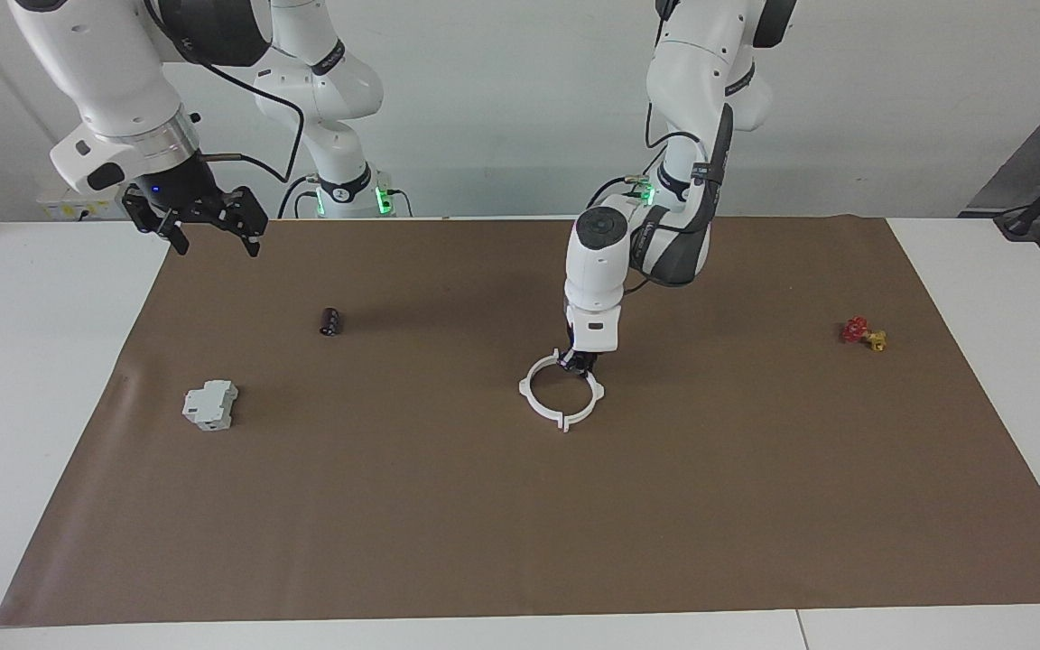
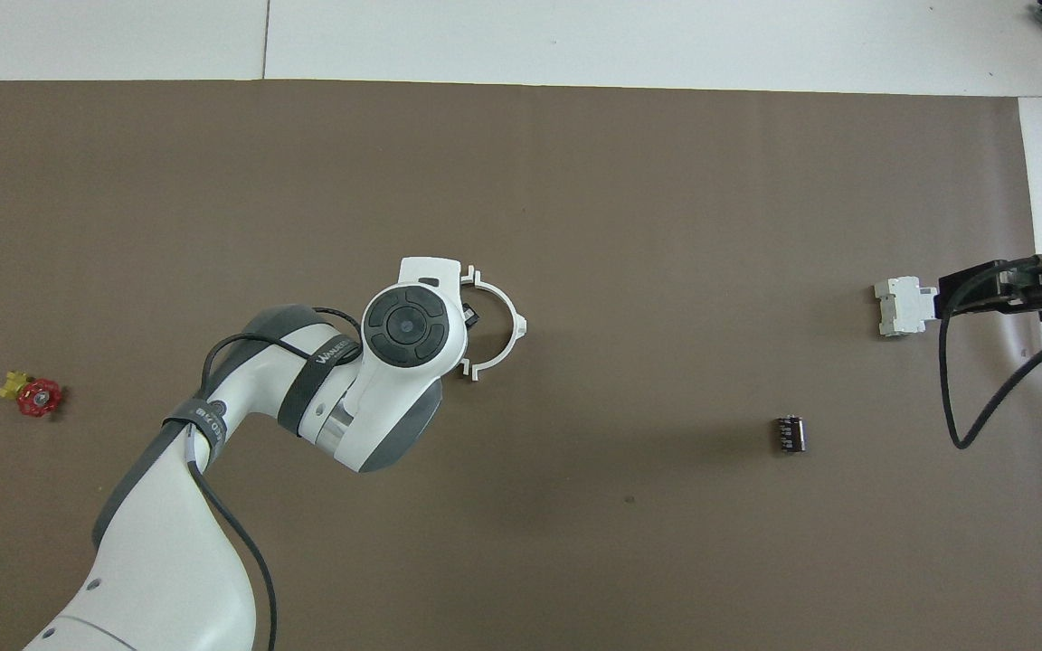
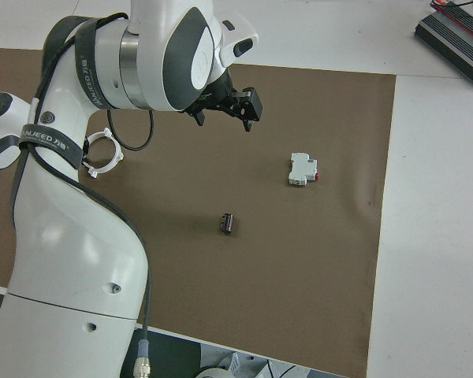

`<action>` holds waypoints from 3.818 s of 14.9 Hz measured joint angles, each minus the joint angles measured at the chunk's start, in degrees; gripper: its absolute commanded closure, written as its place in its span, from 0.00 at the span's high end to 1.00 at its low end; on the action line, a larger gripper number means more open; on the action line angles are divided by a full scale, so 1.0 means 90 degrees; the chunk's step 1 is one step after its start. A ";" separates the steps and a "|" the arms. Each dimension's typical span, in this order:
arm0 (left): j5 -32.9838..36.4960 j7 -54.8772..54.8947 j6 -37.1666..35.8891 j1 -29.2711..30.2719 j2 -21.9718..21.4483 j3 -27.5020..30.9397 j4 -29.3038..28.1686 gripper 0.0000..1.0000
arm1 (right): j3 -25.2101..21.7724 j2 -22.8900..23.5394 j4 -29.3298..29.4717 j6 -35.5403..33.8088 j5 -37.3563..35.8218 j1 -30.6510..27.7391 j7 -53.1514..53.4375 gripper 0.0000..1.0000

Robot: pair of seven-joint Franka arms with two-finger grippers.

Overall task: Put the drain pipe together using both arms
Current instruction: 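Press the held clamp half onto the placed half with the left gripper, then open the left gripper and pull it away from the joined ring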

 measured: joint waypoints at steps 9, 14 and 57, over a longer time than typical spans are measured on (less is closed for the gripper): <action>0.0011 0.0000 0.0000 -0.0007 -0.0003 0.0001 -0.0005 0.00 | 0.0000 0.0000 0.0000 0.0000 0.0000 0.0000 0.0000 1.00; 0.0016 0.0000 -0.0002 -0.0040 -0.0013 0.0004 -0.0021 0.00 | 0.0000 0.0000 0.0000 0.0000 0.0000 0.0000 0.0000 1.00; 0.0018 0.4518 -0.3337 0.1805 -0.1864 0.0188 0.0323 1.00 | 0.0000 0.0000 0.0000 0.0000 0.0000 0.0000 0.0000 1.00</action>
